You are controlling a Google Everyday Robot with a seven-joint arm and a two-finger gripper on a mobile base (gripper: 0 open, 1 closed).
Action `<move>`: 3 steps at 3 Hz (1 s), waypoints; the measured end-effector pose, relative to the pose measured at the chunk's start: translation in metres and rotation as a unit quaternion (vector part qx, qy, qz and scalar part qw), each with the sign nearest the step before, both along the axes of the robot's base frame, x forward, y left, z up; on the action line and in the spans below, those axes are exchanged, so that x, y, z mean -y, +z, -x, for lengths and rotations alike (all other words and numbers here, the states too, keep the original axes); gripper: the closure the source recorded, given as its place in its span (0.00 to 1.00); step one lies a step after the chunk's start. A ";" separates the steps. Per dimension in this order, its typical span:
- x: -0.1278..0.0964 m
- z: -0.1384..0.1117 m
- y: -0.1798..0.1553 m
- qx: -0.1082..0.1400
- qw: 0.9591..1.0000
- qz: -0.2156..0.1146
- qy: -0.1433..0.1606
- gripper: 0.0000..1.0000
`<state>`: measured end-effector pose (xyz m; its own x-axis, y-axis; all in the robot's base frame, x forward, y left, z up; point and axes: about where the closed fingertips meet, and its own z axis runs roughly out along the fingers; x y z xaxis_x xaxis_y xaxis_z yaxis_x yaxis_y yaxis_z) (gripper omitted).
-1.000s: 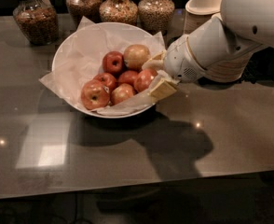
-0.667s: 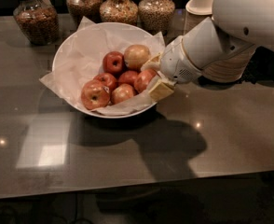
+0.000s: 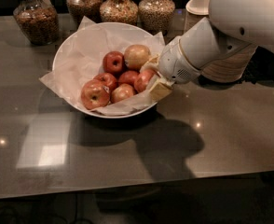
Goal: Pick apple from white bowl
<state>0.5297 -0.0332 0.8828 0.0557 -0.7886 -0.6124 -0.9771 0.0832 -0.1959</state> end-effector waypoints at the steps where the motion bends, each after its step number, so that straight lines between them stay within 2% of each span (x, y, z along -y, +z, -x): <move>1: 0.000 0.000 0.000 0.000 1.000 0.000 0.000 0.99; 2: 0.003 0.007 0.008 -0.005 1.000 -0.024 0.005 1.00; 3: -0.006 0.018 0.037 -0.001 0.997 -0.071 0.038 1.00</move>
Offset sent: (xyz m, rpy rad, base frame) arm -0.0158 -0.0119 0.0183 0.1243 0.0301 0.0194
